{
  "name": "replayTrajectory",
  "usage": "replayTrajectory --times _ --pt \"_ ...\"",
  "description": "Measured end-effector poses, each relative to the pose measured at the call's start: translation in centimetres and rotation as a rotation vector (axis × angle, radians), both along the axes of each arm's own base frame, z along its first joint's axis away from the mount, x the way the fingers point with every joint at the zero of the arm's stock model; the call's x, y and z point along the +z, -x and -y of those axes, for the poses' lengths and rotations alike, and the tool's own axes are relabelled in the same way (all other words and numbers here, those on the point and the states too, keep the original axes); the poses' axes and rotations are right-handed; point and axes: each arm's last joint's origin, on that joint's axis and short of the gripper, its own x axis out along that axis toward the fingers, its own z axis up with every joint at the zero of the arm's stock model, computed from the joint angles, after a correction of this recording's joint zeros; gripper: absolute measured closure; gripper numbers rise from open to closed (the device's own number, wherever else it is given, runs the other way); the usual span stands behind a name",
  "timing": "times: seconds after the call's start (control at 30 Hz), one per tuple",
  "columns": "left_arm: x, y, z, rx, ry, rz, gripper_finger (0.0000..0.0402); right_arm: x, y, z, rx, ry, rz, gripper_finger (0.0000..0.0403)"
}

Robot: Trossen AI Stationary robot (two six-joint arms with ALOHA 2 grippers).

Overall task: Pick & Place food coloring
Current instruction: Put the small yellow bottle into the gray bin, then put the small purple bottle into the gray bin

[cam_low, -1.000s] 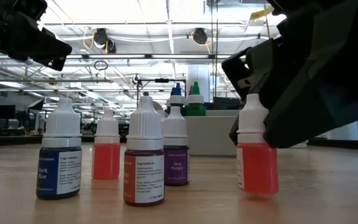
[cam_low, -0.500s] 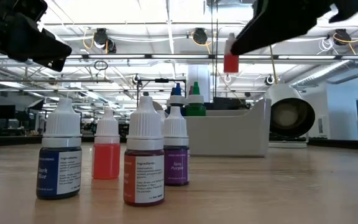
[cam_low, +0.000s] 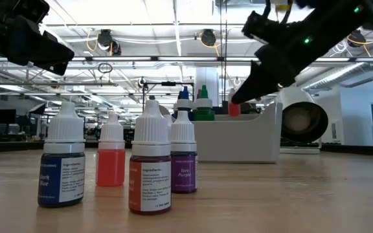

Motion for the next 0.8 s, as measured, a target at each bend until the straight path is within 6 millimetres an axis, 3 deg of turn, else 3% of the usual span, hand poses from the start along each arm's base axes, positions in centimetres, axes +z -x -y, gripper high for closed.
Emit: replayTrajectory --times 0.27,0.63,0.8 --pt "0.0 0.0 0.0 -0.003 -0.018 0.003 0.0364 -0.4 -0.5 2.0 -0.020 -0.067 0.013 0.0356" --pt "0.0 0.0 0.0 0.000 -0.002 -0.001 0.0364 -0.6 -0.4 2.4 -0.039 -0.069 -0.016 0.0400" --pt "0.0 0.0 0.0 0.000 -0.003 -0.003 0.0364 -0.5 -0.4 2.4 -0.038 -0.067 -0.003 0.0393"
